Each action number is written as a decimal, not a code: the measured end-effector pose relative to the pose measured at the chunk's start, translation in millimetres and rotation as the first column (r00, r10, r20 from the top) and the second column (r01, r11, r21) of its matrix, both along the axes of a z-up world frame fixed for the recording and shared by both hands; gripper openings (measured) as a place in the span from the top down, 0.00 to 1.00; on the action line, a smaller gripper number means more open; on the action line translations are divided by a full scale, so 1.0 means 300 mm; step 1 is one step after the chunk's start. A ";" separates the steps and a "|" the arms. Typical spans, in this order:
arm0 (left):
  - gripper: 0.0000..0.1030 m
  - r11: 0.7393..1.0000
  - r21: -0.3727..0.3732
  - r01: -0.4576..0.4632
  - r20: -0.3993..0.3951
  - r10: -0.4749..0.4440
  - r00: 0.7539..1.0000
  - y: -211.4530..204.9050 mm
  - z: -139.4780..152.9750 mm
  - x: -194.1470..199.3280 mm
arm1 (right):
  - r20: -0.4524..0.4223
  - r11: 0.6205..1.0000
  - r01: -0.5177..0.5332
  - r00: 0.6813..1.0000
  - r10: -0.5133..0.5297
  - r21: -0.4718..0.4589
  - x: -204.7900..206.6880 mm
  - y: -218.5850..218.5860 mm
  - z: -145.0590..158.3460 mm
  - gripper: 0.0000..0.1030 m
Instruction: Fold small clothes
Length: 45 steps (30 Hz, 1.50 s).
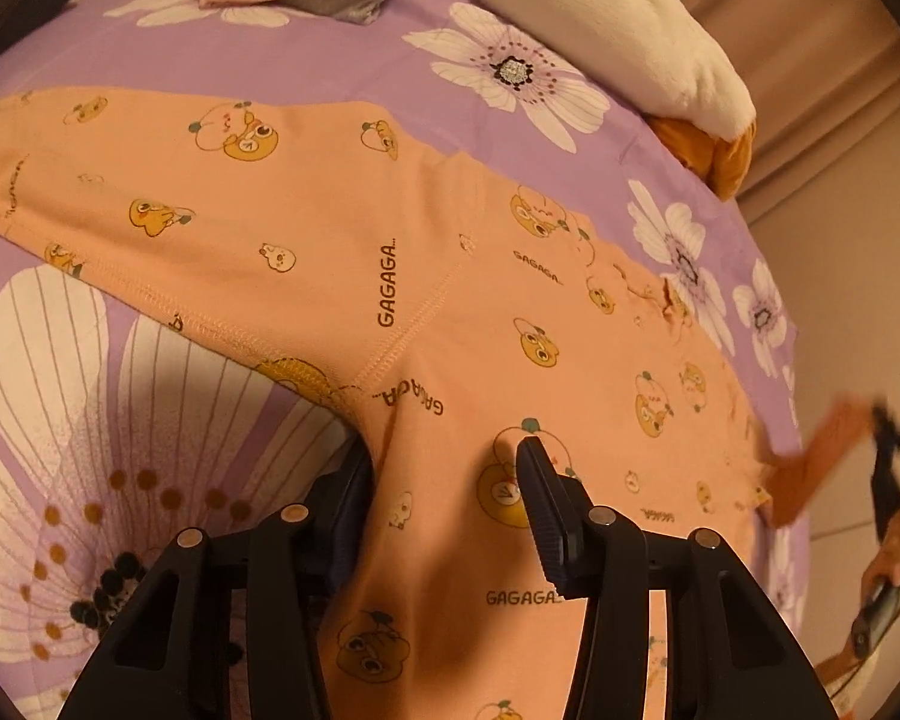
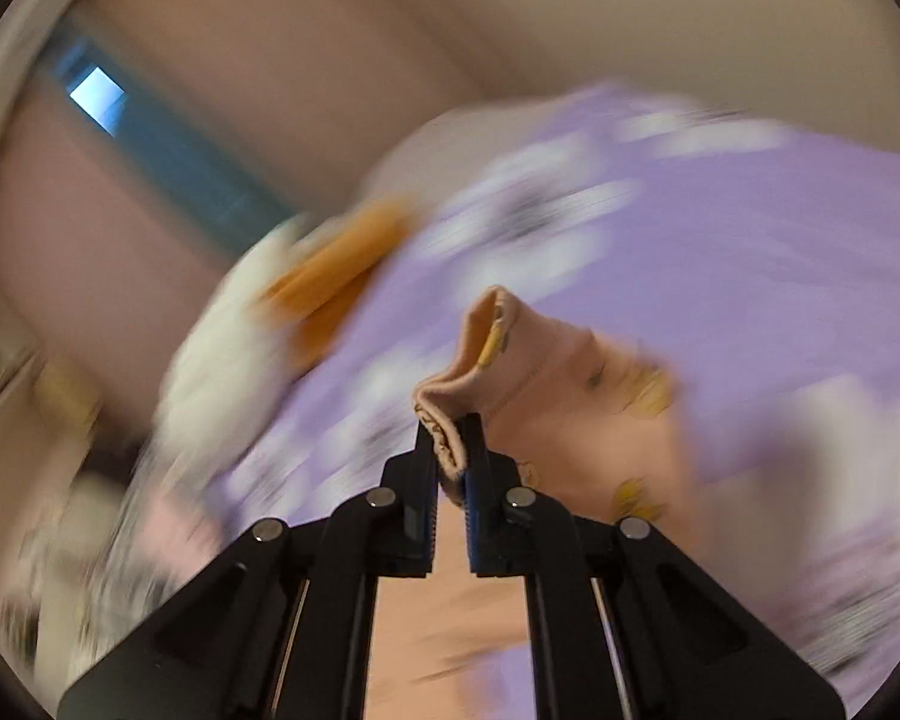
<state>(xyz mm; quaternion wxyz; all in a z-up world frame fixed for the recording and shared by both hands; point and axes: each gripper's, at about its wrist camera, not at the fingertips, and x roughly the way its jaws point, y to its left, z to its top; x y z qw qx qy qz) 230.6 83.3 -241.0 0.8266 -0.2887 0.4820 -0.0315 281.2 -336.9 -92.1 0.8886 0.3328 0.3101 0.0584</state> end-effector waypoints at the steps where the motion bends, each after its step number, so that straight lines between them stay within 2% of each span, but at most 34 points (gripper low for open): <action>1: 0.52 1.000 -0.016 -0.002 -0.004 0.002 1.000 0.011 -0.002 0.002 | -0.011 0.996 -0.087 0.996 0.087 -0.020 0.043 0.160 -0.004 0.93; 3: 0.53 0.998 -0.058 -0.013 -0.005 0.013 1.000 0.033 -0.008 -0.002 | -0.058 0.976 -0.213 0.976 0.210 -0.047 0.099 0.396 -0.047 0.93; 6: 0.53 0.997 -0.078 -0.020 -0.005 0.020 1.000 0.040 -0.009 -0.005 | -0.178 0.930 -0.359 0.923 0.342 -0.075 0.158 0.677 -0.173 0.90; 8: 0.53 0.999 -0.050 -0.010 -0.003 0.010 1.000 0.029 -0.003 -0.003 | -0.216 0.915 -0.395 0.903 0.371 -0.078 0.156 0.735 -0.226 0.89; 10: 0.53 1.000 -0.022 0.000 -0.008 0.000 1.000 0.015 0.012 0.001 | -0.238 0.900 -0.418 0.893 0.382 -0.125 0.148 0.733 -0.225 0.89; 12: 0.53 0.999 -0.017 -0.037 -0.039 0.036 0.999 0.026 0.028 -0.004 | -0.228 0.890 -0.381 0.917 0.328 -0.250 0.106 0.665 -0.170 0.84; 13: 0.53 0.998 -0.016 -0.065 -0.054 0.064 0.996 0.038 0.046 -0.013 | -0.218 0.886 -0.360 0.927 0.304 -0.292 0.097 0.617 -0.147 0.76; 14: 0.53 0.995 -0.039 -0.090 -0.023 0.089 0.996 0.058 0.077 -0.033 | -0.202 0.879 -0.325 0.942 0.268 -0.350 0.062 0.569 -0.119 0.69; 16: 0.50 0.988 -0.115 -0.102 0.064 0.110 0.992 0.088 0.134 -0.075 | -0.156 0.862 -0.236 0.970 0.184 -0.448 -0.021 0.443 -0.091 0.26; 17: 0.42 0.982 -0.162 -0.098 0.096 0.115 0.989 0.097 0.161 -0.098 | -0.131 0.850 -0.175 0.983 0.126 -0.497 -0.067 0.377 -0.086 0.21; 18: 0.36 0.977 -0.195 -0.085 0.119 0.110 0.987 0.097 0.176 -0.111 | -0.121 0.837 -0.139 0.989 0.087 -0.529 -0.084 0.333 -0.090 0.22; 20: 0.35 0.958 -0.286 0.023 0.215 0.041 0.976 0.068 0.194 -0.112 | -0.132 0.819 -0.108 0.990 0.040 -0.564 -0.125 0.260 -0.126 0.22; 21: 0.35 0.944 -0.321 0.081 0.241 -0.001 0.971 0.047 0.189 -0.095 | -0.150 0.828 -0.116 0.988 0.039 -0.548 -0.140 0.224 -0.162 0.22; 22: 0.35 0.931 -0.346 0.118 0.233 -0.036 0.972 0.015 0.174 -0.063 | -0.165 0.846 -0.120 0.986 0.038 -0.519 -0.146 0.189 -0.194 0.24; 23: 0.35 0.926 -0.357 0.122 0.184 -0.058 0.981 -0.027 0.144 -0.015 | -0.183 0.866 -0.111 0.983 0.022 -0.488 -0.145 0.157 -0.225 0.25; 25: 0.35 0.927 -0.354 0.127 0.109 -0.094 0.990 -0.101 0.082 0.068 | -0.258 0.895 -0.099 0.966 -0.019 -0.434 -0.129 0.100 -0.286 0.40; 28: 0.35 0.932 -0.344 0.112 -0.052 -0.138 0.989 -0.204 -0.002 0.178 | -0.262 0.909 -0.092 0.965 -0.020 -0.407 -0.102 0.073 -0.328 0.44; 29: 0.36 0.936 -0.336 0.107 -0.070 -0.138 0.988 -0.235 -0.014 0.207 | -0.256 0.910 -0.091 0.967 -0.017 -0.405 -0.105 0.068 -0.327 0.44; 30: 0.36 0.946 -0.309 0.100 -0.051 -0.121 0.991 -0.255 -0.009 0.227 | -0.239 0.908 -0.085 0.971 -0.018 -0.411 -0.107 0.061 -0.322 0.44; 32: 0.36 0.970 -0.231 0.076 -0.038 -0.087 0.995 -0.287 0.008 0.259 | -0.223 0.897 -0.082 0.975 -0.019 -0.434 -0.113 0.064 -0.319 0.44; 34: 0.37 0.987 -0.149 0.065 -0.067 -0.076 0.995 -0.325 0.016 0.329 | -0.238 0.900 -0.092 0.971 -0.014 -0.427 -0.122 0.053 -0.329 0.44; 36: 0.65 0.999 -0.032 0.024 -0.101 -0.027 0.995 -0.348 0.020 0.376 | -0.250 0.911 -0.103 0.968 0.000 -0.399 -0.111 0.044 -0.340 0.44; 38: 0.83 0.991 0.131 0.010 -0.100 0.003 0.995 -0.381 0.037 0.398 | -0.258 0.913 -0.121 0.966 0.018 -0.390 -0.098 0.045 -0.344 0.44; 39: 0.86 0.981 0.193 0.009 -0.085 0.007 0.996 -0.381 0.044 0.388 | -0.256 0.913 -0.135 0.966 0.035 -0.385 -0.089 0.050 -0.344 0.44; 40: 0.87 0.976 0.219 0.003 -0.065 0.011 0.998 -0.379 0.054 0.381 | -0.247 0.915 -0.146 0.968 0.053 -0.376 -0.086 0.057 -0.346 0.44; 42: 0.89 0.976 0.215 -0.033 -0.028 0.040 0.999 -0.339 0.072 0.369 | -0.255 0.923 -0.175 0.963 0.088 -0.343 -0.083 0.075 -0.362 0.46; 45: 0.89 0.963 0.237 -0.128 -0.018 0.136 0.991 -0.227 0.090 0.357 | -0.288 0.940 -0.188 0.952 0.103 -0.286 -0.077 0.091 -0.401 0.55</action>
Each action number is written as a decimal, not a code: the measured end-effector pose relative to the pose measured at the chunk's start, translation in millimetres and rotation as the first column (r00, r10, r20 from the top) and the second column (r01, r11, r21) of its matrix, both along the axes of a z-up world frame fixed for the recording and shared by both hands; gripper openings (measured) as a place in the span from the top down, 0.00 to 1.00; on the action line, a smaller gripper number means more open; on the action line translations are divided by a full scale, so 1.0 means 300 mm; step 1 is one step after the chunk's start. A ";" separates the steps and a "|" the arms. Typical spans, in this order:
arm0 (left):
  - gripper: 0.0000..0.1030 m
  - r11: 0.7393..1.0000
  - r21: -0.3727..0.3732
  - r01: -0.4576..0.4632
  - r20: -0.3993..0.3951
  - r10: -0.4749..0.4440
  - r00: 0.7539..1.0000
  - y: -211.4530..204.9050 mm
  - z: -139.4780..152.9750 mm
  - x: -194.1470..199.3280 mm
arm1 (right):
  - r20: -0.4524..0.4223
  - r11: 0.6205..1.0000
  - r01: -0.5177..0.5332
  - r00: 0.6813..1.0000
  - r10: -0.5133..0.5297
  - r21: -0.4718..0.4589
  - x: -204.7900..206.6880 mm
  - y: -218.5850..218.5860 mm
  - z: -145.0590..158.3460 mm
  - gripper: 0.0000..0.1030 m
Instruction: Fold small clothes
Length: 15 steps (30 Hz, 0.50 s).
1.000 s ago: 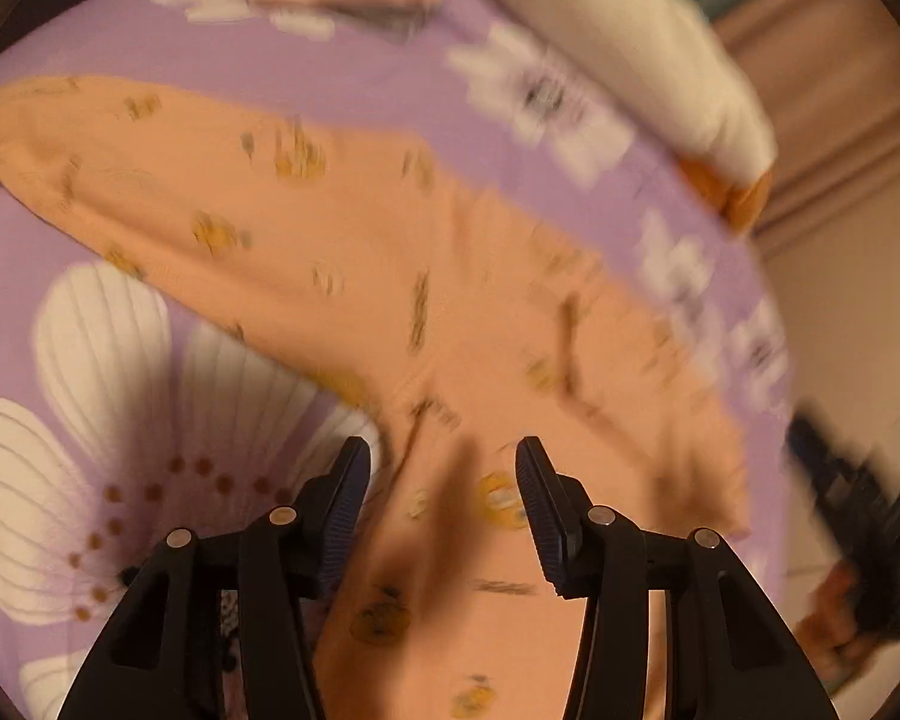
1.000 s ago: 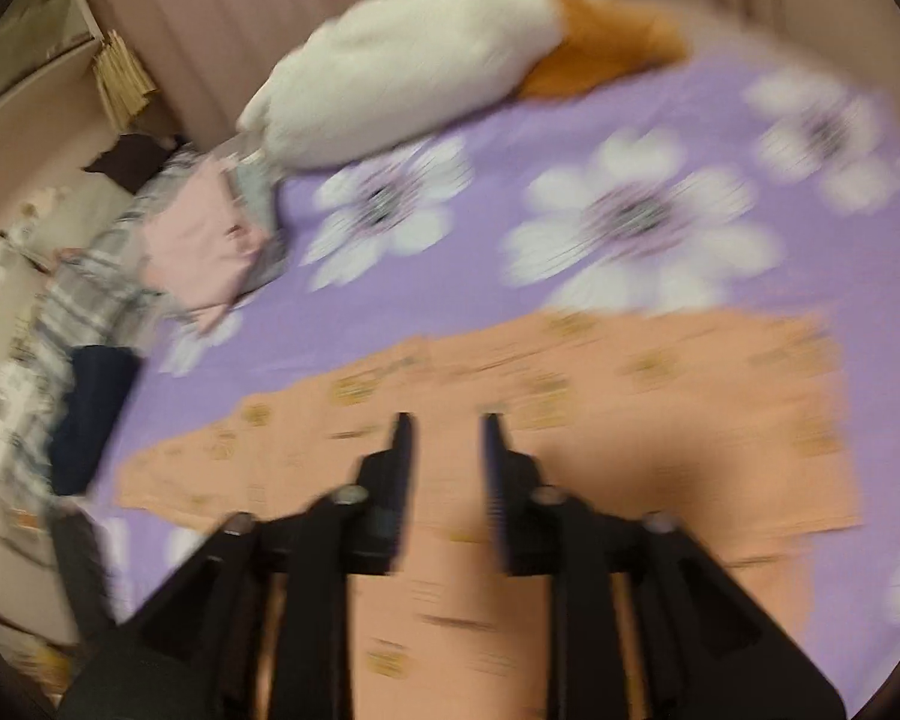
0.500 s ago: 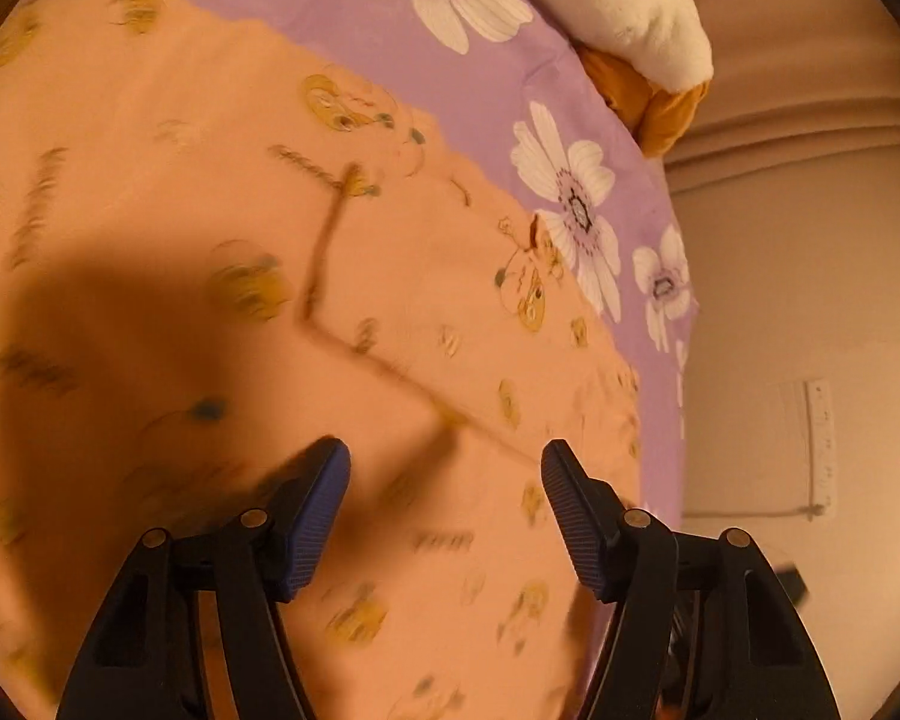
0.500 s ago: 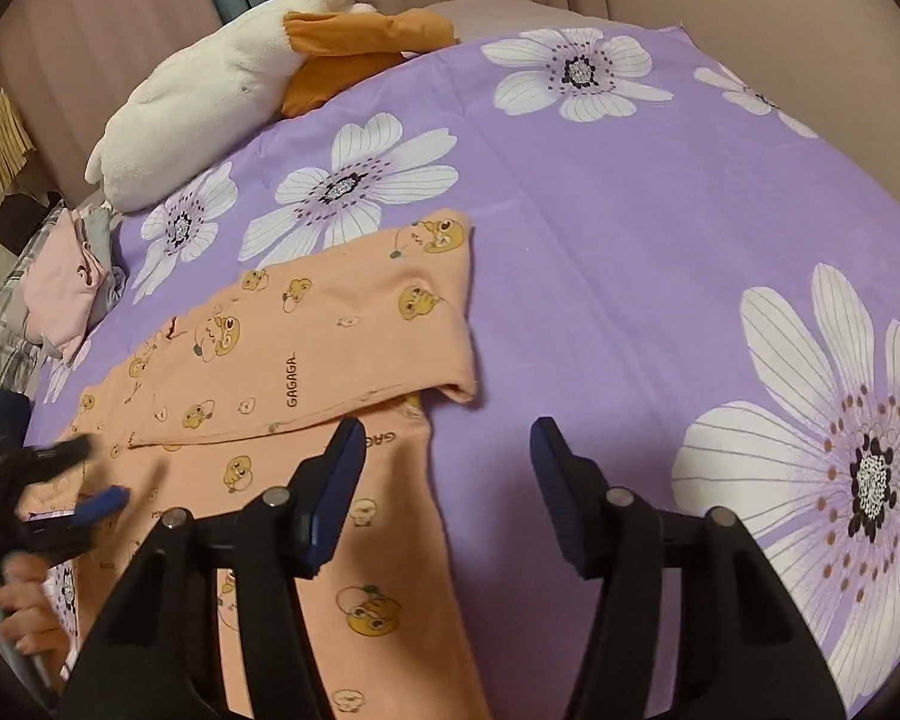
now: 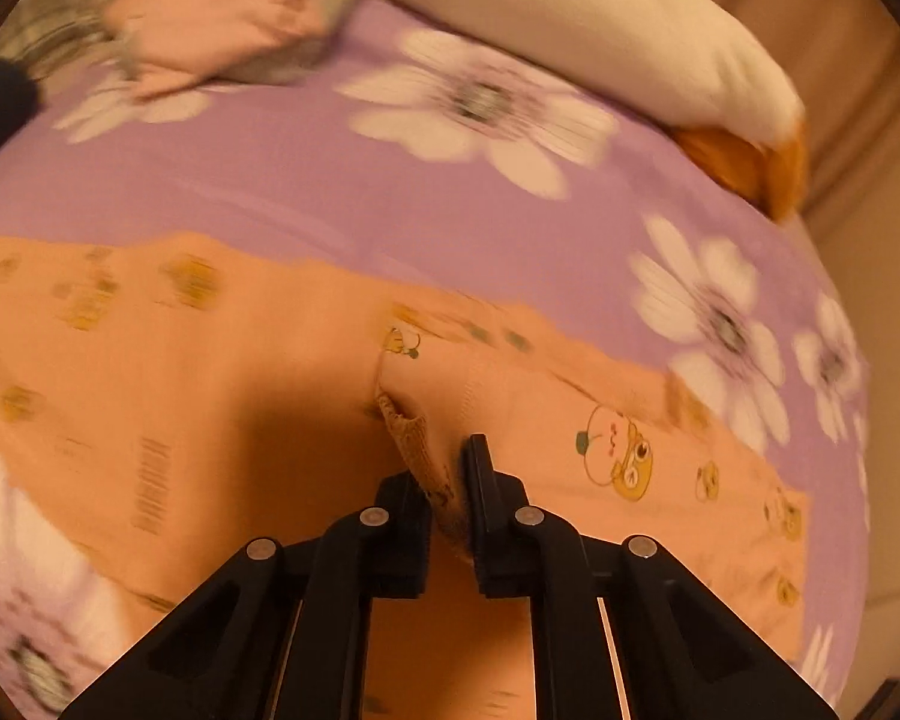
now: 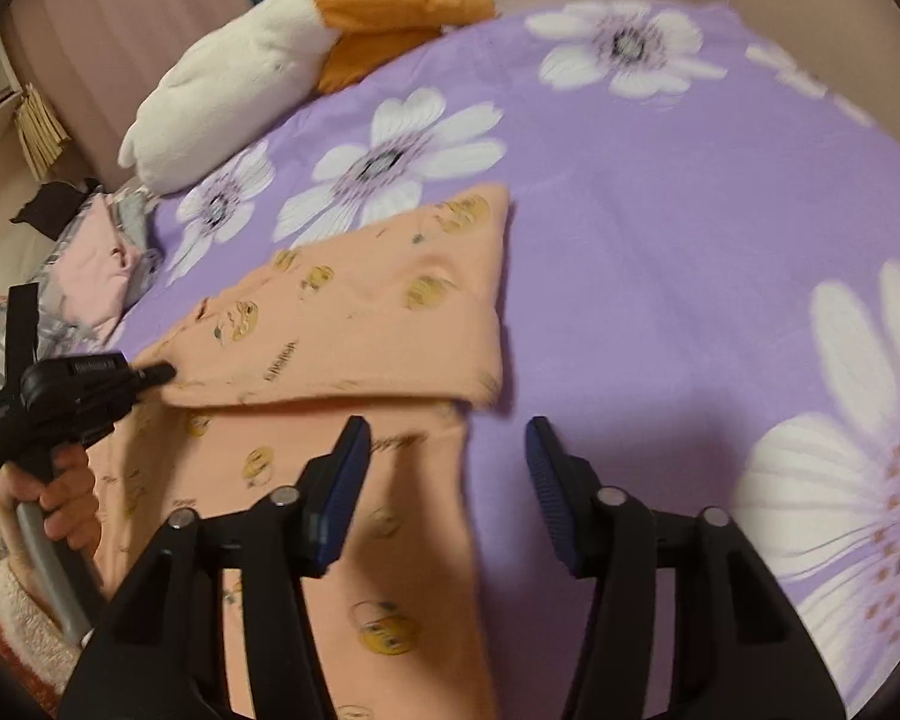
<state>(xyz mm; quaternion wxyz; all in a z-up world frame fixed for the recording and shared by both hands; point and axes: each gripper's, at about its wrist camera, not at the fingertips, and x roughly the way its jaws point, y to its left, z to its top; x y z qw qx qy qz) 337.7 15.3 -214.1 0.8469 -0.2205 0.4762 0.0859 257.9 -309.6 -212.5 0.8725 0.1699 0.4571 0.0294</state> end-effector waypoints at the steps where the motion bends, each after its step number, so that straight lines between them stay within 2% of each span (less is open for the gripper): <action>1: 0.89 1.000 0.004 -0.008 -0.001 0.008 1.000 0.026 0.002 -0.002 | -0.013 1.000 0.018 1.000 -0.018 -0.004 0.006 0.002 -0.010 0.60; 4: 0.89 1.000 0.029 -0.004 -0.013 0.004 1.000 0.073 -0.012 -0.023 | 0.001 0.997 0.028 1.000 -0.028 -0.076 0.028 0.027 -0.021 0.69; 7: 0.89 0.999 0.033 0.007 -0.014 -0.006 1.000 0.085 -0.040 -0.043 | 0.007 0.989 0.034 0.999 -0.033 -0.143 0.049 0.042 -0.034 0.73; 10: 0.89 1.000 -0.027 0.000 0.001 0.000 1.000 0.123 -0.046 -0.077 | -0.013 0.993 0.064 0.998 -0.066 -0.100 0.047 0.007 -0.038 0.75; 12: 0.84 0.997 -0.075 0.022 -0.038 -0.025 0.999 0.149 -0.036 -0.078 | -0.033 0.995 0.071 0.997 -0.073 -0.070 0.038 -0.012 -0.026 0.74; 14: 0.84 0.996 -0.060 0.058 -0.102 -0.064 0.993 0.157 -0.007 -0.075 | -0.046 0.997 0.045 0.998 -0.047 -0.060 0.031 -0.019 0.003 0.73; 15: 0.84 0.998 -0.025 0.057 -0.096 -0.060 0.994 0.161 0.023 -0.085 | -0.026 0.998 0.037 0.999 -0.039 -0.057 0.025 -0.017 0.024 0.72</action>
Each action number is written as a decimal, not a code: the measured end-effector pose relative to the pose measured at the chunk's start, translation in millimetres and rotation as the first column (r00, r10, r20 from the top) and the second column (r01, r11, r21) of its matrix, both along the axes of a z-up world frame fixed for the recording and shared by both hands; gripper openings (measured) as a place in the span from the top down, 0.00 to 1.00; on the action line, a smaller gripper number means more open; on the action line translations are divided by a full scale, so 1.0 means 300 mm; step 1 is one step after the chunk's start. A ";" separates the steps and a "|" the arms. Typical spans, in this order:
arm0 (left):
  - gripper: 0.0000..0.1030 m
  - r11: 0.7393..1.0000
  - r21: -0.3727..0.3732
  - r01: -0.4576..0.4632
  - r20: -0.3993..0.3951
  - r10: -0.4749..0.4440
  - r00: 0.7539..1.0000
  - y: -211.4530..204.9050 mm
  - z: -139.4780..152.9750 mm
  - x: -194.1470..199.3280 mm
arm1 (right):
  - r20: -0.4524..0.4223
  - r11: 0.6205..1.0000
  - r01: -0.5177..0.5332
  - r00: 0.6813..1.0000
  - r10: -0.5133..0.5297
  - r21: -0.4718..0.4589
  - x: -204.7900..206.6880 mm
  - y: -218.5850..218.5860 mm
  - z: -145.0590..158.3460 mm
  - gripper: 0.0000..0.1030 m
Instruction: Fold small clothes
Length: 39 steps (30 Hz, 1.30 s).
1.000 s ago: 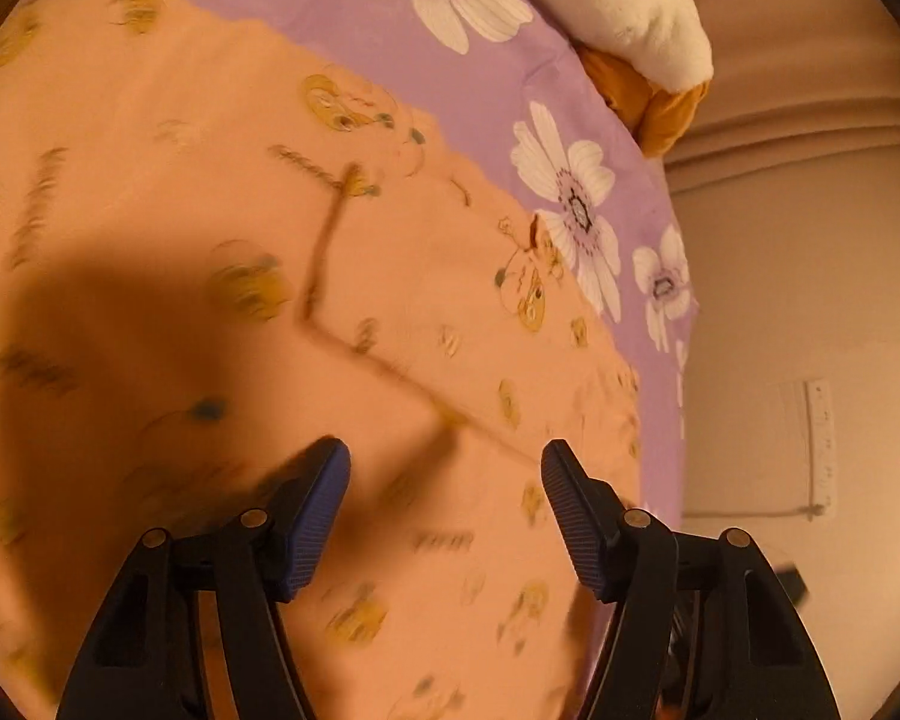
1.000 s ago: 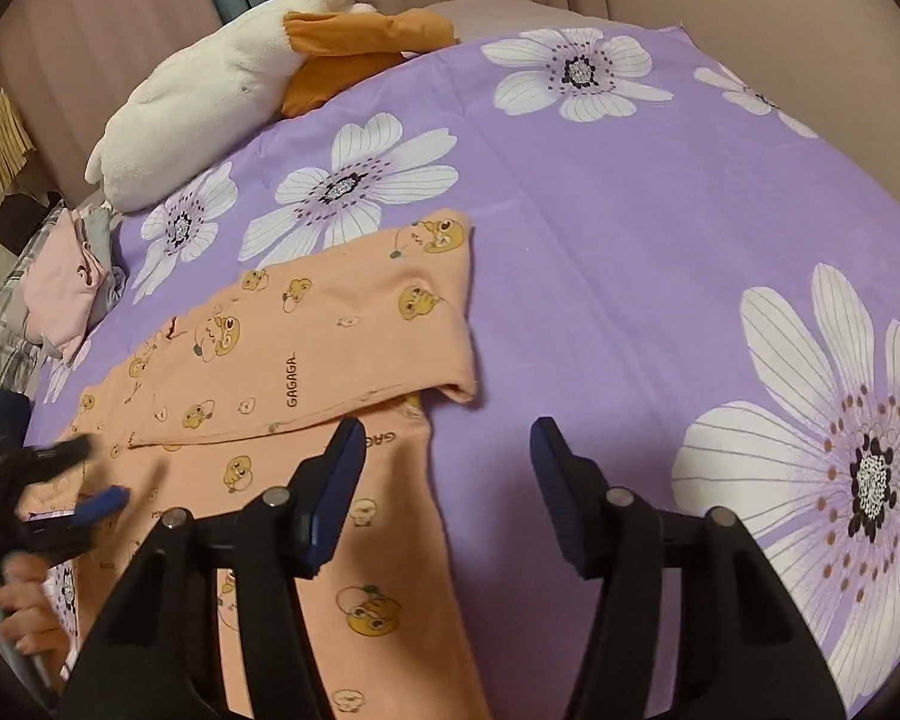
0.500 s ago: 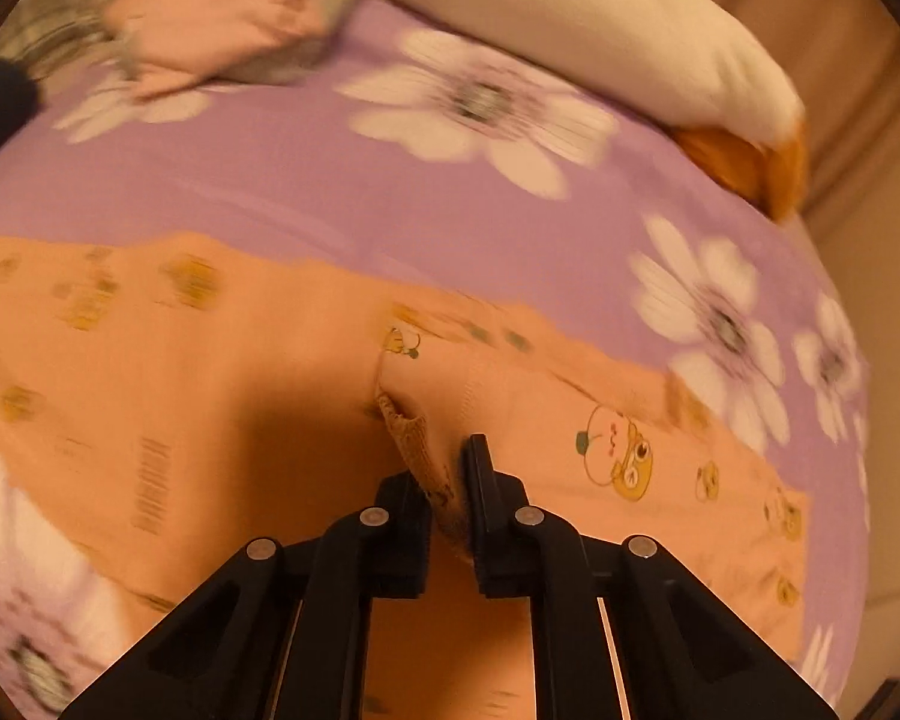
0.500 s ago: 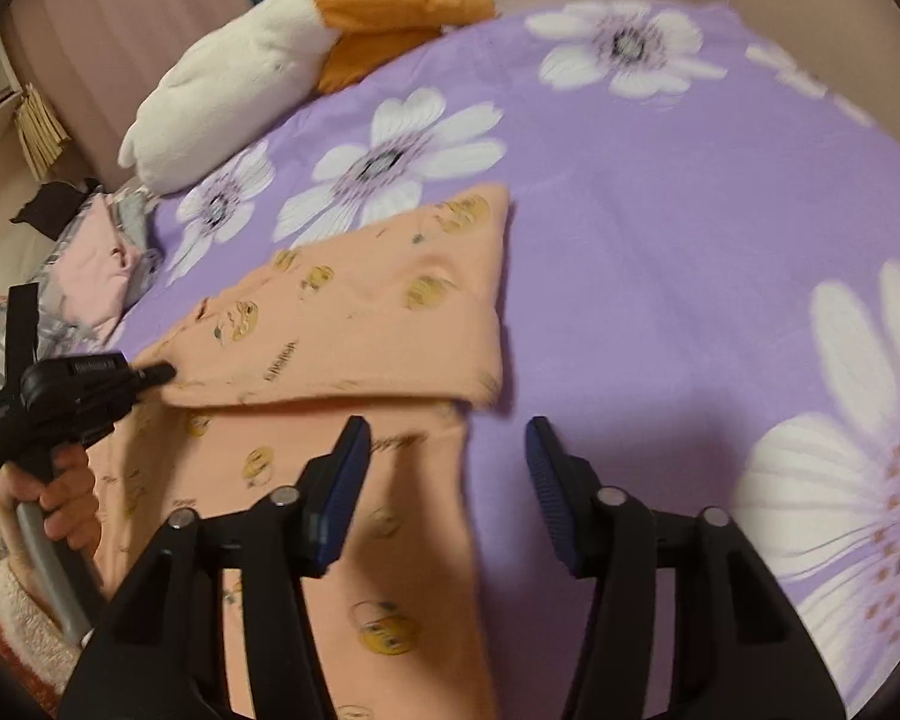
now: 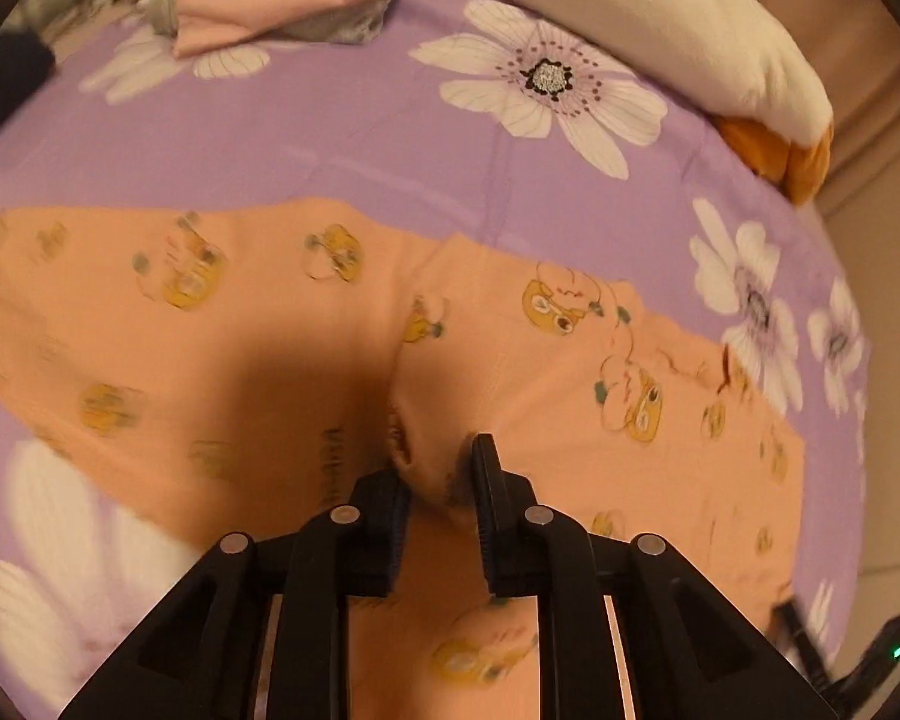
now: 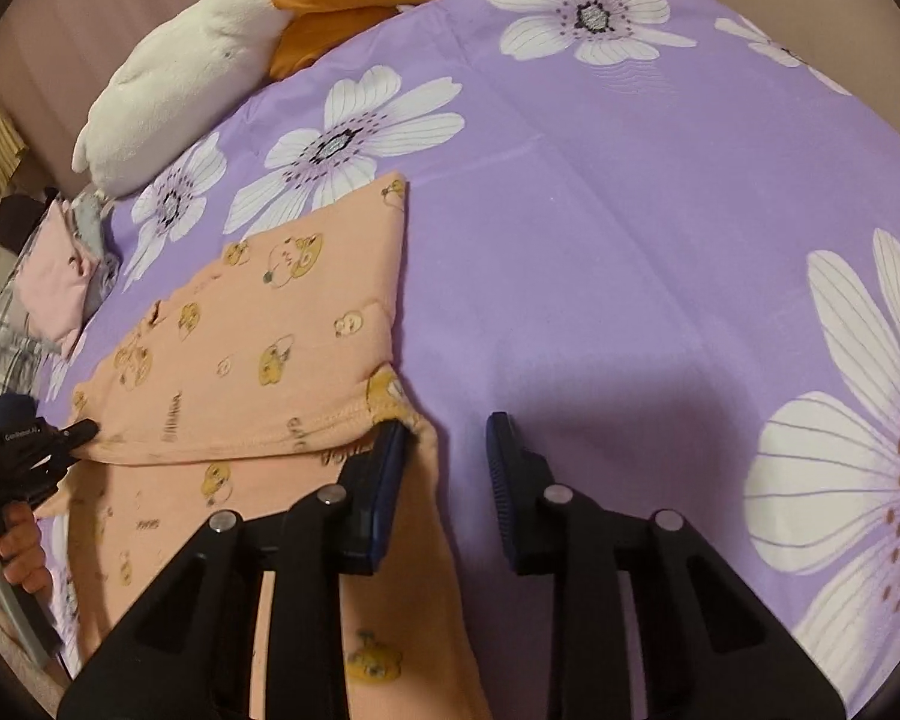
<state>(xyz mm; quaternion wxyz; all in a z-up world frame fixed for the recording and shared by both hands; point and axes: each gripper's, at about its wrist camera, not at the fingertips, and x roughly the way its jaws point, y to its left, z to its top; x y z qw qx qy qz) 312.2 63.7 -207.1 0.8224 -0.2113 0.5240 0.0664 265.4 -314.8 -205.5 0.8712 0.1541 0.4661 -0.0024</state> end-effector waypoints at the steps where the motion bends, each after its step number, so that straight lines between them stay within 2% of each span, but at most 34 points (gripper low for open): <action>1: 0.83 0.998 0.054 -0.019 0.030 0.017 0.999 0.002 0.035 -0.015 | 0.031 1.000 -0.010 0.999 0.010 0.001 -0.008 0.002 0.030 0.72; 3: 0.83 0.981 0.189 -0.049 0.121 0.026 0.992 -0.020 0.107 -0.047 | 0.080 0.999 -0.048 0.996 0.049 -0.021 -0.007 0.016 0.094 0.73; 5: 0.83 0.968 0.249 -0.031 0.199 -0.020 0.980 -0.061 0.138 -0.073 | 0.150 0.998 -0.046 0.987 0.051 -0.041 -0.007 0.027 0.148 0.72; 6: 0.83 0.967 0.256 -0.008 0.199 -0.044 0.979 -0.082 0.127 -0.070 | 0.162 0.999 -0.042 0.986 0.046 -0.028 -0.003 0.027 0.154 0.72; 8: 0.82 0.970 0.233 0.074 0.115 -0.103 0.988 -0.119 0.047 -0.039 | 0.131 0.998 -0.057 0.990 0.054 0.017 0.026 0.038 0.122 0.72; 10: 0.82 0.978 0.187 0.089 0.003 -0.091 0.996 -0.100 -0.062 -0.021 | -0.002 0.998 -0.055 0.998 0.055 0.002 0.070 0.061 0.019 0.75; 12: 0.83 0.994 0.101 0.046 0.102 -0.057 0.993 -0.037 -0.050 -0.069 | -0.053 0.999 -0.031 0.998 0.033 0.036 0.071 0.053 -0.056 0.76; 14: 0.79 0.998 0.064 -0.005 0.143 -0.004 0.990 0.044 -0.006 -0.118 | -0.027 0.998 -0.028 0.999 0.030 0.057 0.064 0.045 -0.043 0.74; 15: 0.76 0.997 0.071 -0.025 0.163 0.013 0.986 0.089 0.016 -0.144 | -0.013 0.997 -0.036 0.999 0.037 0.062 0.062 0.042 -0.026 0.73; 17: 0.72 0.995 0.042 -0.096 0.235 0.083 0.968 0.220 0.052 -0.211 | 0.040 0.999 -0.024 0.999 0.022 0.044 0.047 0.038 -0.006 0.73; 18: 0.65 0.988 0.004 -0.152 0.257 0.146 0.955 0.287 0.062 -0.239 | 0.029 0.999 -0.016 0.999 0.016 0.029 0.047 0.040 -0.012 0.70; 19: 0.60 0.971 -0.067 -0.231 0.269 0.240 0.933 0.376 0.062 -0.279 | 0.005 1.000 -0.010 1.000 0.010 0.019 0.052 0.039 -0.028 0.65; 20: 0.47 0.932 -0.173 -0.318 0.266 0.355 0.896 0.477 0.050 -0.323 | -0.006 1.000 -0.009 1.000 0.009 0.023 0.053 0.037 -0.044 0.63; 21: 0.36 0.882 -0.272 -0.384 0.247 0.450 0.858 0.566 0.030 -0.361 | 0.000 1.000 -0.012 1.000 0.012 0.025 0.048 0.036 -0.058 0.64; 22: 0.36 0.822 -0.374 -0.430 0.219 0.528 0.820 0.672 0.002 -0.408 | 0.009 1.000 -0.019 1.000 0.019 0.016 0.040 0.034 -0.056 0.64; 24: 0.36 0.760 -0.446 -0.472 0.194 0.597 0.779 0.785 -0.028 -0.465 | 0.011 0.999 -0.029 1.000 0.030 -0.016 0.040 0.043 -0.049 0.64; 26: 0.36 0.737 -0.421 -0.529 0.203 0.645 0.737 0.878 -0.043 -0.513 | 0.015 0.999 -0.028 0.999 0.029 -0.027 0.041 0.050 -0.058 0.61; 27: 0.36 0.732 -0.409 -0.545 0.180 0.650 0.738 0.905 -0.060 -0.510 | 0.018 0.999 -0.028 0.999 0.029 -0.040 0.043 0.056 -0.062 0.60; 29: 0.36 0.721 -0.456 -0.522 0.118 0.630 0.767 0.948 -0.121 -0.478 | 0.028 0.996 -0.039 0.999 0.041 -0.076 0.044 0.070 -0.062 0.58; 30: 0.36 0.709 -0.500 -0.497 0.120 0.625 0.771 0.960 -0.148 -0.458 | 0.034 0.994 -0.049 0.998 0.053 -0.099 0.041 0.080 -0.063 0.56; 31: 0.36 0.705 -0.520 -0.483 0.148 0.631 0.761 0.969 -0.154 -0.448 | 0.041 0.992 -0.054 0.997 0.059 -0.118 0.038 0.088 -0.064 0.55; 32: 0.36 0.713 -0.522 -0.467 0.172 0.625 0.762 0.972 -0.151 -0.425 | 0.047 0.989 -0.057 0.997 0.064 -0.139 0.036 0.098 -0.066 0.54; 33: 0.36 0.730 -0.521 -0.443 0.185 0.603 0.776 0.972 -0.150 -0.402 | 0.048 0.987 -0.059 0.997 0.067 -0.151 0.035 0.101 -0.067 0.53; 34: 0.36 0.746 -0.512 -0.426 0.192 0.583 0.790 0.968 -0.153 -0.376 | 0.049 0.985 -0.063 0.996 0.071 -0.162 0.036 0.106 -0.068 0.51; 35: 0.45 0.759 -0.490 -0.429 0.201 0.577 0.791 0.963 -0.162 -0.348 | 0.048 0.983 -0.066 0.996 0.075 -0.170 0.038 0.110 -0.069 0.51; 36: 0.61 0.760 -0.469 -0.450 0.194 0.586 0.787 0.966 -0.173 -0.338 | 0.049 0.982 -0.067 0.996 0.076 -0.175 0.038 0.111 -0.070 0.50; 37: 0.69 0.750 -0.460 -0.476 0.179 0.603 0.777 0.977 -0.186 -0.341 | 0.051 0.982 -0.067 0.996 0.078 -0.176 0.037 0.110 -0.071 0.49; 38: 0.81 0.729 -0.461 -0.507 0.156 0.628 0.762 0.989 -0.199 -0.353 | 0.053 0.982 -0.068 0.996 0.078 -0.174 0.038 0.108 -0.071 0.49; 39: 0.85 0.708 -0.472 -0.525 0.131 0.645 0.753 1.000 -0.206 -0.350 | 0.052 0.983 -0.068 0.996 0.078 -0.172 0.040 0.108 -0.072 0.49</action>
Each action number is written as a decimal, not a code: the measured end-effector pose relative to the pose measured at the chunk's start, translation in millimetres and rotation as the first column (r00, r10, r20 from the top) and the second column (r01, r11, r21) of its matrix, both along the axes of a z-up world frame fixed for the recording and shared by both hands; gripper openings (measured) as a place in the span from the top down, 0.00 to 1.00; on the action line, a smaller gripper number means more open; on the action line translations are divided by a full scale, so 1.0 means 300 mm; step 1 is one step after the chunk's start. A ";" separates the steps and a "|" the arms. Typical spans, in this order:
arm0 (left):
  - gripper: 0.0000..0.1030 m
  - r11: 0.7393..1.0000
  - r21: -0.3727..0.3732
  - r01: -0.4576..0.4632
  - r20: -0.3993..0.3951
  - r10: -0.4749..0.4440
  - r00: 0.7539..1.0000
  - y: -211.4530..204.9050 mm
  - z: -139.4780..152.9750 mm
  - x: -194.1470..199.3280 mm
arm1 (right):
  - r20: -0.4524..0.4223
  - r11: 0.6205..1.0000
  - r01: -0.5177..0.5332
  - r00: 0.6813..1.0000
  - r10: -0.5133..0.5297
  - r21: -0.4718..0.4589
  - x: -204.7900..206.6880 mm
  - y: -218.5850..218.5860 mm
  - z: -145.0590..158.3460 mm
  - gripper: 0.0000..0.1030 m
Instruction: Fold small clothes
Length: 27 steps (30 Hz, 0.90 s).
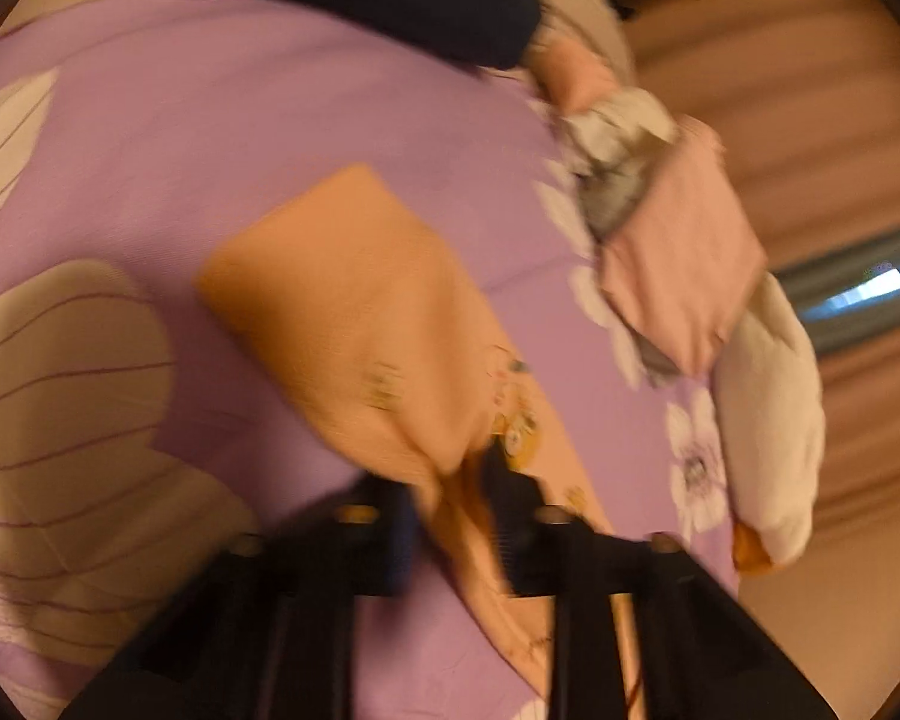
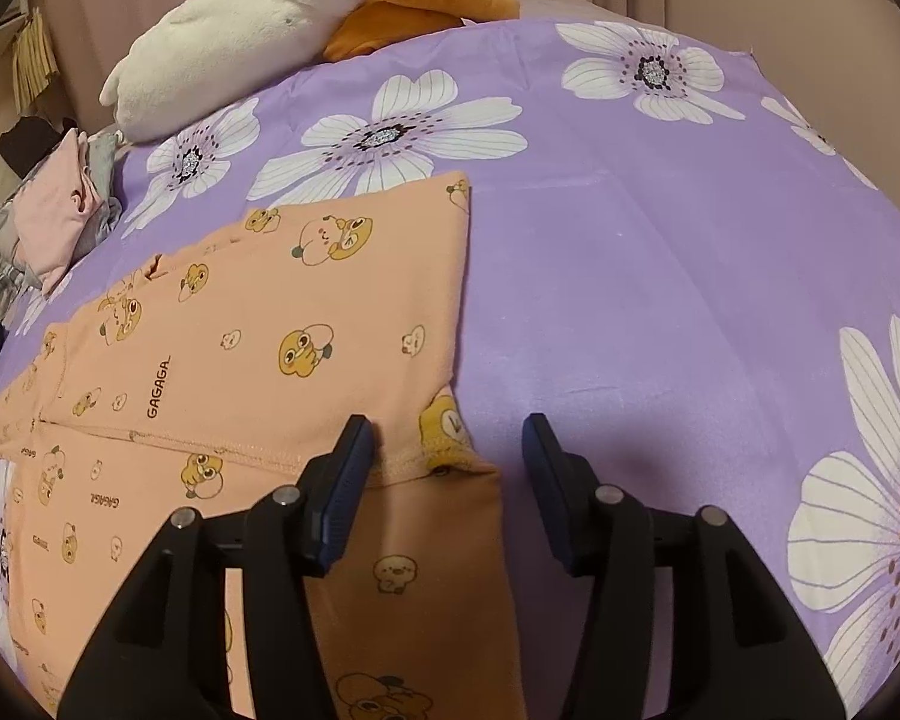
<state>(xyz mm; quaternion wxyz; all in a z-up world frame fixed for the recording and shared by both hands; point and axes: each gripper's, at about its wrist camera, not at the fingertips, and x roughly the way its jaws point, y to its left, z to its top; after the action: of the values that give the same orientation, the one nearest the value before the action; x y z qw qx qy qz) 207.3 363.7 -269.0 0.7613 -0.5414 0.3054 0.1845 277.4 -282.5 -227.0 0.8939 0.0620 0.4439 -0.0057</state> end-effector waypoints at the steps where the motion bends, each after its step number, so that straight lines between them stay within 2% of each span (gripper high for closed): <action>1: 0.86 0.999 -0.030 -0.020 0.000 0.020 1.000 0.007 -0.007 -0.004 | 0.000 1.000 0.000 1.000 0.000 0.002 0.000 0.000 0.000 0.48; 2: 0.88 0.999 -0.037 -0.030 -0.002 0.030 1.000 0.010 -0.009 -0.007 | 0.001 1.000 -0.001 1.000 0.001 0.005 0.001 -0.004 -0.001 0.48; 4: 0.89 0.999 -0.002 -0.041 -0.027 0.041 0.999 0.001 0.002 -0.010 | 0.000 1.000 0.000 1.000 0.000 0.008 -0.001 -0.004 0.000 0.48; 7: 0.89 0.991 0.131 -0.026 -0.102 0.039 0.994 -0.053 0.063 -0.006 | 0.002 1.000 0.001 1.000 -0.001 0.009 -0.005 0.001 0.001 0.48; 9: 0.89 0.976 0.219 -0.011 -0.158 0.046 0.986 -0.105 0.114 0.006 | 0.000 1.000 -0.004 1.000 0.004 0.019 0.002 -0.003 0.004 0.48; 13: 0.89 0.975 0.218 0.030 -0.075 -0.014 0.997 -0.203 0.216 0.027 | -0.002 0.999 -0.014 1.000 0.014 0.047 0.012 -0.017 0.003 0.48; 14: 0.89 0.967 0.250 0.046 -0.070 -0.029 0.997 -0.244 0.263 0.045 | -0.004 0.998 -0.015 1.000 0.015 0.056 0.014 -0.021 0.004 0.48; 16: 0.89 0.932 0.353 0.080 -0.074 -0.057 0.996 -0.354 0.375 0.090 | -0.003 0.997 -0.018 1.000 0.018 0.069 0.010 -0.025 0.005 0.49; 19: 0.89 0.859 0.470 0.205 -0.039 -0.212 0.976 -0.597 0.548 0.187 | -0.010 0.997 -0.023 1.000 0.024 0.075 0.012 -0.027 0.008 0.50; 21: 0.89 0.798 0.531 0.285 -0.023 -0.322 0.946 -0.797 0.622 0.263 | -0.017 0.995 -0.016 1.000 0.017 0.100 0.012 -0.039 0.010 0.50; 22: 0.89 0.769 0.550 0.326 -0.039 -0.367 0.930 -0.888 0.634 0.295 | -0.020 0.993 -0.011 1.000 0.013 0.120 0.012 -0.048 0.012 0.51; 23: 0.89 0.729 0.560 0.394 -0.080 -0.426 0.901 -0.988 0.626 0.334 | -0.021 0.989 -0.004 1.000 0.007 0.149 0.009 -0.063 0.013 0.51; 24: 0.89 0.701 0.554 0.449 -0.116 -0.469 0.875 -1.047 0.604 0.359 | -0.022 0.984 0.007 1.000 -0.003 0.177 0.003 -0.078 0.011 0.53; 25: 0.89 0.687 0.530 0.497 -0.144 -0.505 0.851 -1.085 0.569 0.374 | -0.025 0.981 0.013 1.000 -0.008 0.194 -0.001 -0.087 0.010 0.56; 26: 0.89 0.707 0.476 0.523 -0.141 -0.526 0.839 -1.092 0.514 0.376 | -0.027 0.979 0.010 1.000 -0.004 0.206 -0.003 -0.092 0.009 0.56; 27: 0.89 0.743 0.429 0.513 -0.118 -0.517 0.848 -1.066 0.468 0.368 | -0.027 0.977 0.002 1.000 0.003 0.214 -0.005 -0.095 0.010 0.56</action>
<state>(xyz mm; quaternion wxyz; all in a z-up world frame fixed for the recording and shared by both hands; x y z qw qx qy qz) 317.6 43.7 -128.5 0.8867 -0.2478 0.3891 0.0296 275.9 -311.1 -224.0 0.8760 0.1575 0.4541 0.0414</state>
